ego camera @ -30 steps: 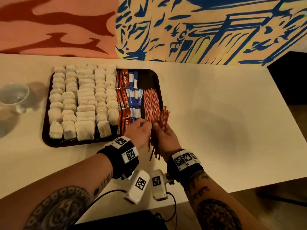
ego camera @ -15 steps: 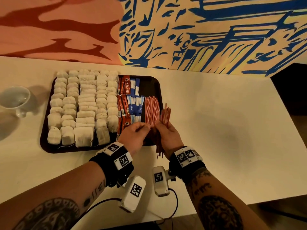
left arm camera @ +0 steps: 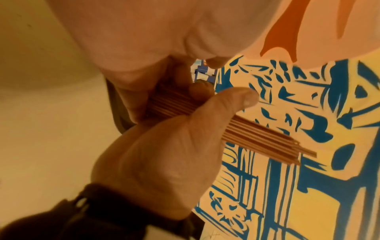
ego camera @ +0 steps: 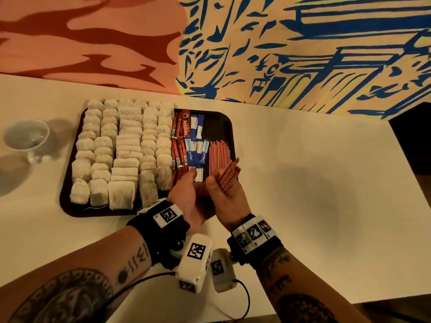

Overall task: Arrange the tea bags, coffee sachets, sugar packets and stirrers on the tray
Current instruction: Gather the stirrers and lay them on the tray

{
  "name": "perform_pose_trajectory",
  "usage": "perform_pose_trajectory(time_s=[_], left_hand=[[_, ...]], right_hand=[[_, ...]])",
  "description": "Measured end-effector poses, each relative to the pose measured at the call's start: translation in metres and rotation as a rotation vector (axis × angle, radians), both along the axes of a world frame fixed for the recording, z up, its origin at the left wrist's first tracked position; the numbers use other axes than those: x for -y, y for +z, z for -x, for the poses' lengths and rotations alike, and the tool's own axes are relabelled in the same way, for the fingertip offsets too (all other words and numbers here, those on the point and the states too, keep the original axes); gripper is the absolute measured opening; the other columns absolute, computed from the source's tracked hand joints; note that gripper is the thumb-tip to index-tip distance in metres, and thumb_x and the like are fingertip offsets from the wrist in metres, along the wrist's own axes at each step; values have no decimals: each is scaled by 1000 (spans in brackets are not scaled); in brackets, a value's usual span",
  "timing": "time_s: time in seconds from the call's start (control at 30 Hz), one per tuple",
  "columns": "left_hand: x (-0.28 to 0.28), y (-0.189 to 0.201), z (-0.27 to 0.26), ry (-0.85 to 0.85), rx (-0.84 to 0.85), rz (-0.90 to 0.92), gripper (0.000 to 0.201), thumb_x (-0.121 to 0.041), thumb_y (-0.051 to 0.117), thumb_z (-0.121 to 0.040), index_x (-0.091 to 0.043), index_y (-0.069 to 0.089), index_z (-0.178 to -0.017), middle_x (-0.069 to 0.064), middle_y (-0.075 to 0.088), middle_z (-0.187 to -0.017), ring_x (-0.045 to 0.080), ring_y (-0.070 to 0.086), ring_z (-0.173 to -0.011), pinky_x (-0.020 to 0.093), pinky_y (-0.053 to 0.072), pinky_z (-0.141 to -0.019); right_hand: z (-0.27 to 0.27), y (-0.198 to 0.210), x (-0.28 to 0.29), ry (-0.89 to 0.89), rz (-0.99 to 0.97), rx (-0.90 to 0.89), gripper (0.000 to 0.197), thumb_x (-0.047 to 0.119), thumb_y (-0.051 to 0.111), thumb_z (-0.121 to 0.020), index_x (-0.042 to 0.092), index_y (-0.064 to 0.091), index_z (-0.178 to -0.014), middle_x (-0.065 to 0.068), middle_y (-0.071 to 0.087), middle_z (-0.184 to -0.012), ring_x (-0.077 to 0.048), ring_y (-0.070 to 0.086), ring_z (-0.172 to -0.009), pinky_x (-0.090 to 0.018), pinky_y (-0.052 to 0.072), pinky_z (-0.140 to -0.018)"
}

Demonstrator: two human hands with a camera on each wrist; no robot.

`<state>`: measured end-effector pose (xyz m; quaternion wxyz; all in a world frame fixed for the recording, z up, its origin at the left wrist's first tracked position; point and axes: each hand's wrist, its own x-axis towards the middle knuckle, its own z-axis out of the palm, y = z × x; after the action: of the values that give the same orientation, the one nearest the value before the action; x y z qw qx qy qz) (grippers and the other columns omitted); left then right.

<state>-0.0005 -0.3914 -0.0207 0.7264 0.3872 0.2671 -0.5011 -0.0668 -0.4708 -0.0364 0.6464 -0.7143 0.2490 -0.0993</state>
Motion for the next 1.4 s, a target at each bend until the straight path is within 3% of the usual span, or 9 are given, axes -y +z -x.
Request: perform_pose_trajectory(time_s=[0.1, 0.17, 0.33, 0.47, 0.53, 0.73, 0.9, 1.17, 1.4], left_hand=[[-4, -5, 2, -74, -62, 7, 59, -54, 38, -100, -8, 64, -127, 20, 69, -120, 35, 66, -113, 51, 47, -101], [-7, -7, 2, -113, -93, 47, 60, -54, 36, -100, -7, 60, -131, 20, 67, -123, 35, 64, -117, 52, 45, -104], [-4, -1, 3, -72, -45, 45, 45, -45, 41, -102, -18, 65, -129, 14, 67, -127, 32, 59, -122, 51, 41, -109], [-6, -2, -2, -158, -68, -58, 52, -50, 48, -96, -14, 59, -132, 18, 67, -124, 37, 63, -117, 55, 45, -103], [-10, -5, -5, -277, 7, -136, 56, -52, 46, -97, -6, 62, -123, 20, 71, -115, 35, 67, -108, 46, 49, -99], [-23, -11, -15, -350, 199, -317, 34, -31, 53, -99, -3, 68, -113, 15, 69, -99, 29, 63, -88, 37, 52, -74], [-37, -13, -23, -357, 256, -358, 31, -30, 51, -100, -5, 68, -110, 14, 72, -99, 29, 65, -88, 37, 52, -75], [-52, -7, -29, -326, 279, -344, 29, -27, 48, -101, -7, 68, -105, 12, 71, -89, 27, 65, -82, 40, 54, -79], [-64, -4, -32, -301, 291, -344, 28, -26, 47, -102, -6, 67, -105, 13, 70, -89, 30, 64, -86, 44, 53, -86]], right_hand=[[-4, -3, -1, -63, -1, -30, 28, 58, 61, -89, 30, 64, -92, -3, 74, -96, -26, 71, -95, -50, 57, -89], [-8, -5, -2, -90, 5, -35, 31, 63, 61, -85, 35, 66, -97, -6, 73, -102, -30, 70, -98, -57, 55, -89], [-14, -11, -6, -149, 28, -44, 29, 56, 64, -82, 36, 65, -103, 1, 73, -105, -20, 70, -101, -53, 55, -93], [-23, -13, -4, -195, -8, -134, 33, 61, 55, -84, 46, 63, -113, 3, 72, -113, -20, 69, -106, -49, 54, -95], [-30, -13, 7, -225, 44, -232, 46, 61, 51, -85, 32, 61, -120, 4, 72, -112, -18, 70, -101, -45, 56, -92], [-64, -5, 59, -247, 235, -647, 32, 24, 51, -96, 7, 55, -122, -9, 66, -110, -21, 58, -82, -27, 43, -70], [-93, -3, 69, -216, 310, -801, 42, 10, 49, -95, 2, 42, -135, -17, 57, -132, -33, 59, -116, -31, 44, -81], [-103, -13, 57, -106, 500, -946, 39, 8, 49, -97, -1, 42, -134, -19, 50, -140, -34, 52, -128, -40, 45, -103], [-106, -10, 50, -85, 565, -990, 43, 10, 53, -95, 0, 40, -135, -18, 48, -141, -33, 49, -131, -40, 42, -107]])
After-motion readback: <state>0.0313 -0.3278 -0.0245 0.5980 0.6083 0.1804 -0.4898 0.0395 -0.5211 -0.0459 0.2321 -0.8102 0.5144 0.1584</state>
